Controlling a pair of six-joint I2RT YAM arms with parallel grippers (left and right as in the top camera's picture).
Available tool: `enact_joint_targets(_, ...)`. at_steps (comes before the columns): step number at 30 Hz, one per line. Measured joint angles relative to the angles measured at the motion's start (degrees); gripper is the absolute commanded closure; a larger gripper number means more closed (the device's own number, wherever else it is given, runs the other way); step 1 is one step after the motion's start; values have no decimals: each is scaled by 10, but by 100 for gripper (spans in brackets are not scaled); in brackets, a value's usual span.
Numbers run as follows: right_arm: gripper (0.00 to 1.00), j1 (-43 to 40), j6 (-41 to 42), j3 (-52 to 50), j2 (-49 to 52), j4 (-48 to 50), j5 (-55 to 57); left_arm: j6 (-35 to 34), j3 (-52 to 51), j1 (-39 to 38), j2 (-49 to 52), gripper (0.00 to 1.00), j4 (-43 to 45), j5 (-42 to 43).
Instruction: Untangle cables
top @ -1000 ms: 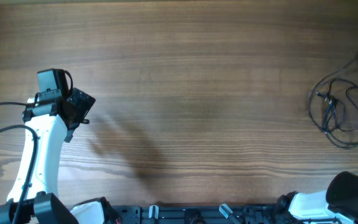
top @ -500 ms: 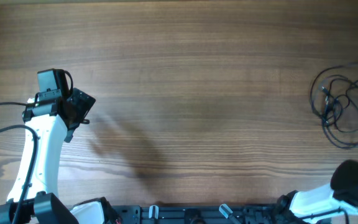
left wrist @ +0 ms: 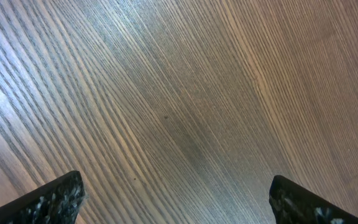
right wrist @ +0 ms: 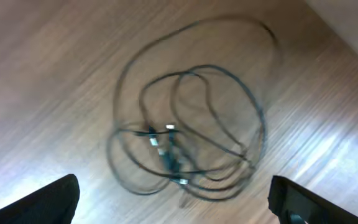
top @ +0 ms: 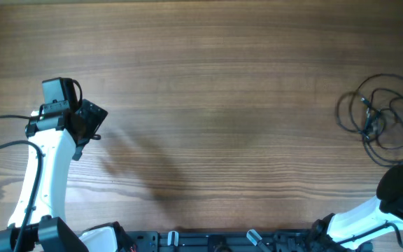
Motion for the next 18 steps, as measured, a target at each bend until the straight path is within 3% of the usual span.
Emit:
enact_joint_targets(6,0,0,-13,0,0,-11,-141,0,0,0,0,1,-1,1)
enact_joint_targets(9,0,10,-50,0,0,-29,-195,10,0,0,0,4,35,41)
enact_joint_targets(14,0,92,-138,-1,0,-29,-268,110,-1,-62,0,4,196,166)
enact_joint_targets(18,0,181,-170,-1,0,-16,-266,212,-1,-168,0,0,211,177)
